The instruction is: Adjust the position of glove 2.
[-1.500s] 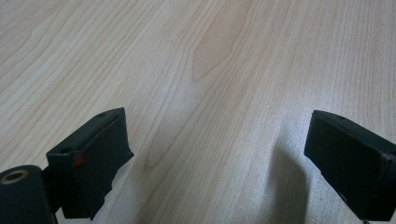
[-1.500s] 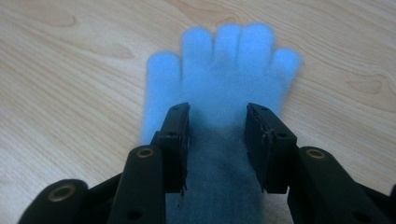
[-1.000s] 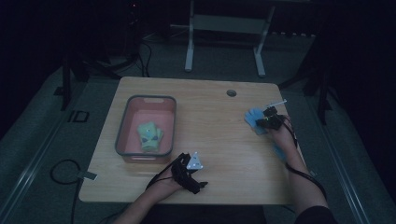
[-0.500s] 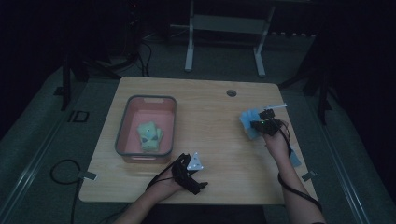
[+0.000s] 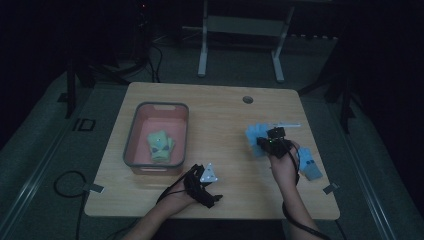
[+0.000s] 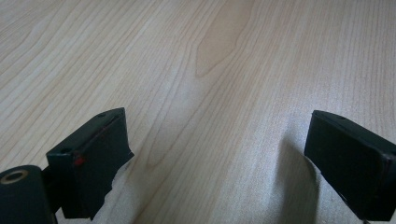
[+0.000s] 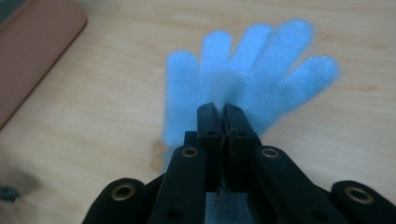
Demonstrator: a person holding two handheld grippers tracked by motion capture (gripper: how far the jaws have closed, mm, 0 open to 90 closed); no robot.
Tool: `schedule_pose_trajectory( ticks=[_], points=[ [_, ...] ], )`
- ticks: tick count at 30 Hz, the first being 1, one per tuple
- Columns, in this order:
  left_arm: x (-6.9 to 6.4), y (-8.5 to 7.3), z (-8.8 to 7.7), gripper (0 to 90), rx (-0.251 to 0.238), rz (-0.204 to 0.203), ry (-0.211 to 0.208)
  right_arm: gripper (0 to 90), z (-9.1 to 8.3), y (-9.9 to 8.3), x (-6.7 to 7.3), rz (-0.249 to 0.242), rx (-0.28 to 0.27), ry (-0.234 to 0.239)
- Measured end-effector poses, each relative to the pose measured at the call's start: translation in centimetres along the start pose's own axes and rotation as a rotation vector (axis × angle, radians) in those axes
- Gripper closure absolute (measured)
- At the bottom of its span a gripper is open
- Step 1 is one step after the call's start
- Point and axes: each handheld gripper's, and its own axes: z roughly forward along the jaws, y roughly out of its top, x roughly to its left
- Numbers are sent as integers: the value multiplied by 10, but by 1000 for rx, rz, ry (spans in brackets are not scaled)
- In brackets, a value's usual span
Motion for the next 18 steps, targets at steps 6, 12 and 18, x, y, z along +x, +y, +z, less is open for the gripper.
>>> schedule_pose_trajectory(
  ticks=[6,12,18],
  points=[
    [-1,-1,1,71,-2,12,-1,870,7,-20,23,39,12,32],
    [-1,0,0,71,-3,6,-6,869,24,-33,40,50,55,45],
    [-2,-1,-2,70,-14,10,-3,863,39,-40,45,95,32,17]
  ],
)
